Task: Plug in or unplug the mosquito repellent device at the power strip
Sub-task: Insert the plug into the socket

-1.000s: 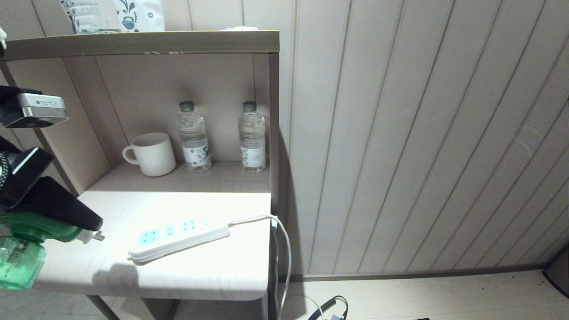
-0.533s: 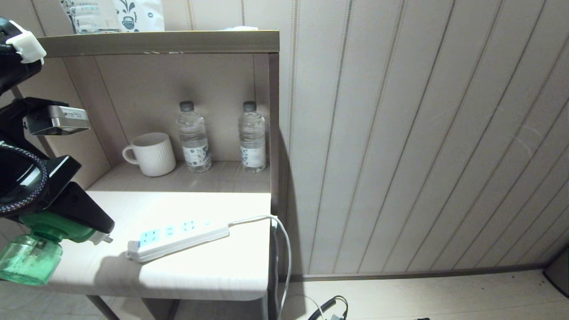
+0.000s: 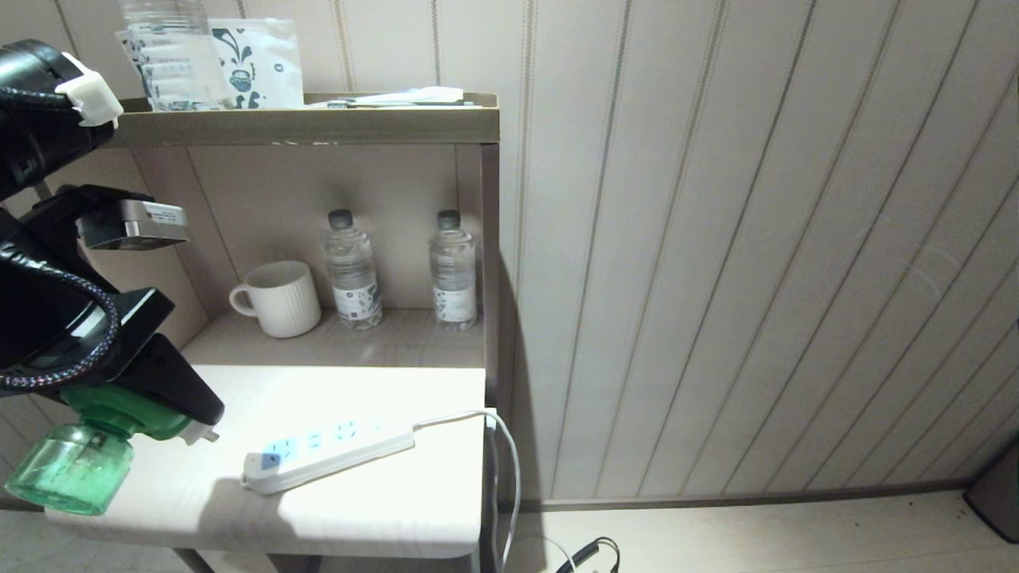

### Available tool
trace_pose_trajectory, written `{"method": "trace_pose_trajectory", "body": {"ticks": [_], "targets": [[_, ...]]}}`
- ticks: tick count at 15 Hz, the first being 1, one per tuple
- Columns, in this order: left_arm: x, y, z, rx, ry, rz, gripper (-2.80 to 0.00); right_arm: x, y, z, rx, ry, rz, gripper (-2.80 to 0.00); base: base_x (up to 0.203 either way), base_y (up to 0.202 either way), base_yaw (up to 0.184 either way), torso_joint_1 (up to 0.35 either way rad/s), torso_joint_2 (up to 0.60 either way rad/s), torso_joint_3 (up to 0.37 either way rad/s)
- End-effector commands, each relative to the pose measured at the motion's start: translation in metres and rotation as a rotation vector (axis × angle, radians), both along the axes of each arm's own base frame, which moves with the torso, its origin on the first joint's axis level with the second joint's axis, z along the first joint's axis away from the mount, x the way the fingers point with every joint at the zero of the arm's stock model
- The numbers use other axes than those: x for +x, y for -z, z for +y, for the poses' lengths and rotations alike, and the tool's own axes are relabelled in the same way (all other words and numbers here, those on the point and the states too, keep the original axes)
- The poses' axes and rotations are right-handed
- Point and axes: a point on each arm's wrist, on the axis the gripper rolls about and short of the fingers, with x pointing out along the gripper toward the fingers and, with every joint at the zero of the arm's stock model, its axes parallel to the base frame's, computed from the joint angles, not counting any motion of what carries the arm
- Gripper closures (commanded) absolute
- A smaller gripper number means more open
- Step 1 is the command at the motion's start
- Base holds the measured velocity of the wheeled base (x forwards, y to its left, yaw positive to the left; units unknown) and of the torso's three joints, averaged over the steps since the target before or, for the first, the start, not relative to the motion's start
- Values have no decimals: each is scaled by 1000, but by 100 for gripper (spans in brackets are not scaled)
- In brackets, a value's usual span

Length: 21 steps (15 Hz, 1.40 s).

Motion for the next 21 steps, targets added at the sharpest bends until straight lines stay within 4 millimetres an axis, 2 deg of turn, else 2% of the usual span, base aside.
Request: {"method": "trace_pose_trajectory", "body": {"ticks": [1, 7, 12, 14, 17, 19, 21], "targets": [[-2, 3, -3, 45, 11, 40, 0, 0, 0, 0, -13, 0, 2, 0, 0, 0, 0, 214, -482, -282], [16, 14, -14, 104, 14, 43, 0, 0, 0, 0, -7, 0, 3, 0, 0, 0, 0, 222, -495, -274], [26, 26, -18, 118, 15, 90, 0, 0, 0, 0, 9, 3, 1, 0, 0, 0, 0, 48, -101, -56], [42, 38, -23, 109, 15, 87, 0, 0, 0, 0, 9, 3, 1, 0, 0, 0, 0, 0, 0, 0], [63, 70, -34, 102, 35, 65, 0, 0, 0, 0, 9, 3, 1, 0, 0, 0, 0, 0, 0, 0], [69, 86, -39, 107, 42, 11, 0, 0, 0, 0, 9, 3, 1, 0, 0, 0, 0, 0, 0, 0], [64, 82, -38, 133, 42, -34, 0, 0, 0, 0, 9, 3, 1, 0, 0, 0, 0, 0, 0, 0]]}}
